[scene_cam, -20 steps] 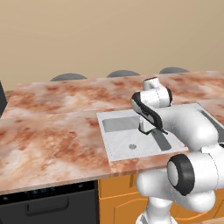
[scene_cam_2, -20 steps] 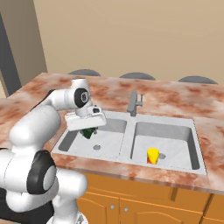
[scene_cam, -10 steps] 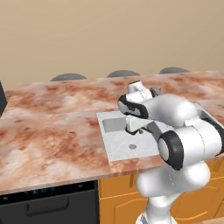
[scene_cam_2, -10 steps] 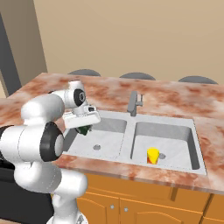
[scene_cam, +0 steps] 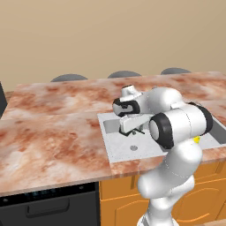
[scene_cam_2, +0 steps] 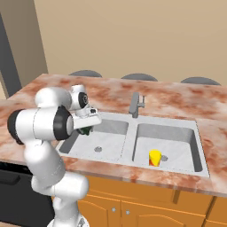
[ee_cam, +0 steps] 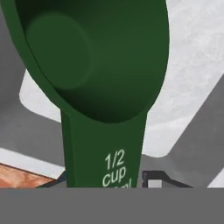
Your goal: Move any existing items from the left basin to the right basin for drying. Then move the measuring cup from the counter to the left basin of the sink for washing.
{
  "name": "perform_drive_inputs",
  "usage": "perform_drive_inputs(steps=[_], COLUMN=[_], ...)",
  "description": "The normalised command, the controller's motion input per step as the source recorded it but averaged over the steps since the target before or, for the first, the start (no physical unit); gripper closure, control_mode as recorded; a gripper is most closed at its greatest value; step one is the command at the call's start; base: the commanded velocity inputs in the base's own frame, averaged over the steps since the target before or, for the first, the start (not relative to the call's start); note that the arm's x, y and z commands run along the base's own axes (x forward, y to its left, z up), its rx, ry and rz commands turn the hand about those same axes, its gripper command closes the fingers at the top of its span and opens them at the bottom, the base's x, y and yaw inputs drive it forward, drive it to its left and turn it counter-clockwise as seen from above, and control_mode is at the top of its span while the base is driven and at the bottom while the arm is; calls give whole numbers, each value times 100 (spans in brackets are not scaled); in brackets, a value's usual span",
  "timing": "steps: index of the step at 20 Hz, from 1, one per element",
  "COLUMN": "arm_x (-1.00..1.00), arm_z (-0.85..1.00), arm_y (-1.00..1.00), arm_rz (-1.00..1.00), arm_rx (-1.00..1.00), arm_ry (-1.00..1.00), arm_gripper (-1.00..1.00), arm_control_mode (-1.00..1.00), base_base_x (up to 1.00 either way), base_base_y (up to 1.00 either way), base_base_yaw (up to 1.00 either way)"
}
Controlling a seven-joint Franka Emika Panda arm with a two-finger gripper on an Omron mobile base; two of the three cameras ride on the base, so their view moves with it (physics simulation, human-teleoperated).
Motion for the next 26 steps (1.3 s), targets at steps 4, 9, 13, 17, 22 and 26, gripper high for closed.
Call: perform_drive_inputs(steps=[4,9,13,17,22,26], arm_x=[56,51,39,28,24,24], arm_z=[-28,-29,-30,-31,-30,-28], arm_y=[0,0,0,0,0,0], arm_rz=[2,2,2,0,0,0], arm_rx=[4,4,3,2,1,0], arm_ry=[0,0,0,0,0,0], arm_gripper=[100,100,100,100,100,100], arm_control_mode=[-100,-100,-100,-100,-100,-100], base_base_x=[0,0,0,0,0,0], base_base_y=[0,0,0,0,0,0], base_base_yaw=[0,0,0,0,0,0])
